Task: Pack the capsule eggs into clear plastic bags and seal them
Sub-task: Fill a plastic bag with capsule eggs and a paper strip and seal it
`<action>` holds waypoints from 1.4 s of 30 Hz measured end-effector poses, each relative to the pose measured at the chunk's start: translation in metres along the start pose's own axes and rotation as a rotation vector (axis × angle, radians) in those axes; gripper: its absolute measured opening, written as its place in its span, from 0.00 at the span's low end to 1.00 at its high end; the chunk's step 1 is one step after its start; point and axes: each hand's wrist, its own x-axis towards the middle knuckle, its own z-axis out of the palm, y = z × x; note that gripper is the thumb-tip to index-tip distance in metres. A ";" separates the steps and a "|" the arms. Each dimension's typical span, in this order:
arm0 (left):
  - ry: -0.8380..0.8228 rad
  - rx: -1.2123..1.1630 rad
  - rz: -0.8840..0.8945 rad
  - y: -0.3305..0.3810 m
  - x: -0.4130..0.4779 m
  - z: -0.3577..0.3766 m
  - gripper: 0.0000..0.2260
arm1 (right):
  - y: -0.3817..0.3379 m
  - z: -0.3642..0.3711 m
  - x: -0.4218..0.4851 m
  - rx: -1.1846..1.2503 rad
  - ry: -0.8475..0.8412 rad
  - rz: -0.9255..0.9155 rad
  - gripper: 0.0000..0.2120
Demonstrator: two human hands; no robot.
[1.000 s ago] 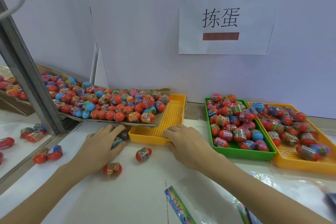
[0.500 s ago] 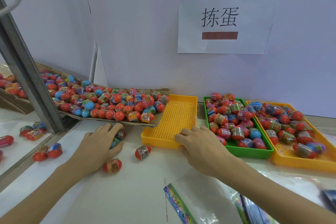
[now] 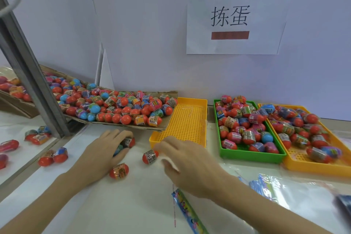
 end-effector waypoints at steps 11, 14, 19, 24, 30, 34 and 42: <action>0.097 -0.042 -0.153 0.006 -0.016 -0.007 0.16 | -0.039 0.061 0.044 0.017 -0.175 0.293 0.47; 0.116 0.003 -0.155 0.005 -0.022 -0.008 0.17 | -0.053 0.070 0.054 -0.026 -0.184 0.295 0.40; 0.177 -0.071 -0.248 0.016 -0.028 -0.012 0.18 | -0.056 0.065 0.049 -0.071 -0.165 0.171 0.19; 0.409 -0.541 -0.201 0.067 -0.031 -0.016 0.14 | -0.020 0.013 0.010 0.174 -0.036 0.245 0.13; 0.432 -1.133 -0.228 0.182 0.036 -0.027 0.03 | 0.053 -0.079 -0.032 0.437 0.302 0.523 0.09; 0.467 -1.276 -0.198 0.261 0.087 -0.023 0.02 | 0.087 -0.120 -0.054 0.499 0.528 0.685 0.11; 0.598 -0.879 -0.147 0.266 0.124 -0.002 0.07 | 0.097 -0.109 -0.054 0.482 0.390 0.754 0.13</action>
